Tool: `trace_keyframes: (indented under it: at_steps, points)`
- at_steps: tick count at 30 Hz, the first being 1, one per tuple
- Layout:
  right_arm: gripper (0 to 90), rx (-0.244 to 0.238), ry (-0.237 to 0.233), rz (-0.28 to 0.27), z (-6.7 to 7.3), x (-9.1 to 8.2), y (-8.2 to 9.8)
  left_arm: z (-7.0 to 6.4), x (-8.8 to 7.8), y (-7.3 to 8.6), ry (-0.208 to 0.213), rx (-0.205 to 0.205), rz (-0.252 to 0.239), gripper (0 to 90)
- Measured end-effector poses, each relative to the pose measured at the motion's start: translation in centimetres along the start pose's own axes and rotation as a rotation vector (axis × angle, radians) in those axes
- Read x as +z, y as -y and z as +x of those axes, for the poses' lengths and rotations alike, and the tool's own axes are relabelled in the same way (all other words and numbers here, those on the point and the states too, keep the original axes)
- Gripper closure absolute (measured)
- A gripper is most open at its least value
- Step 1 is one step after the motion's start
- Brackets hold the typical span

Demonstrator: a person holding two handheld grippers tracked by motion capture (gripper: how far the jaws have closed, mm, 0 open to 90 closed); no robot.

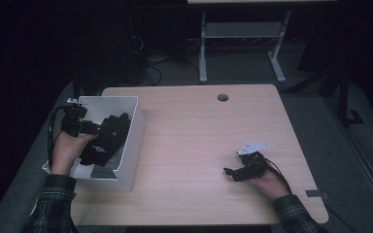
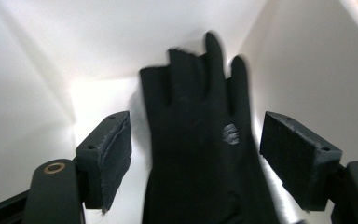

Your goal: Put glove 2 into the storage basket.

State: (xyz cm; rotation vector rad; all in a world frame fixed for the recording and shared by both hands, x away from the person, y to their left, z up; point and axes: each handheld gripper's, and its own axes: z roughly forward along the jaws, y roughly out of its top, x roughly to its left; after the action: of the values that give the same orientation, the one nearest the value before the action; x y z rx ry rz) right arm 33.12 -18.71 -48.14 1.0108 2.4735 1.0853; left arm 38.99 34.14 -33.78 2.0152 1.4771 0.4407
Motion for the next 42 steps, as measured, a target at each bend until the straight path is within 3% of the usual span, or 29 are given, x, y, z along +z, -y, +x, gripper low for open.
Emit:
trace_keyframes:
  at_steps: [11, 22, 25, 32, 37, 42]
  points:
    - [14.3, 0.0, 0.0, 0.0, 0.0, 0.0, 0.0, -3.7, -0.9, -1.8, 0.099, 0.074, -0.056, 23.2]
    - [14.3, 0.0, 0.0, -0.001, 0.0, 0.0, 0.0, -9.2, -0.6, -2.8, 0.216, 0.179, -0.082, 23.2]
    - [14.3, 0.0, 0.0, -0.001, 0.0, 0.0, 0.0, -11.3, -0.2, -2.6, 0.275, 0.202, -0.097, 23.2]
    - [14.3, 0.0, -0.001, -0.001, 0.0, 0.0, 0.0, -15.8, 0.2, -1.8, 0.356, 0.27, -0.115, 23.1]
    - [14.3, 0.0, -0.001, 0.0, 0.0, 0.0, 0.0, -18.7, 1.3, -0.6, 0.386, 0.317, -0.103, 22.3]
    - [14.3, -0.001, 0.0, 0.0, 0.0, 0.0, 0.0, -20.6, 3.3, 0.9, 0.411, 0.366, -0.076, 21.7]
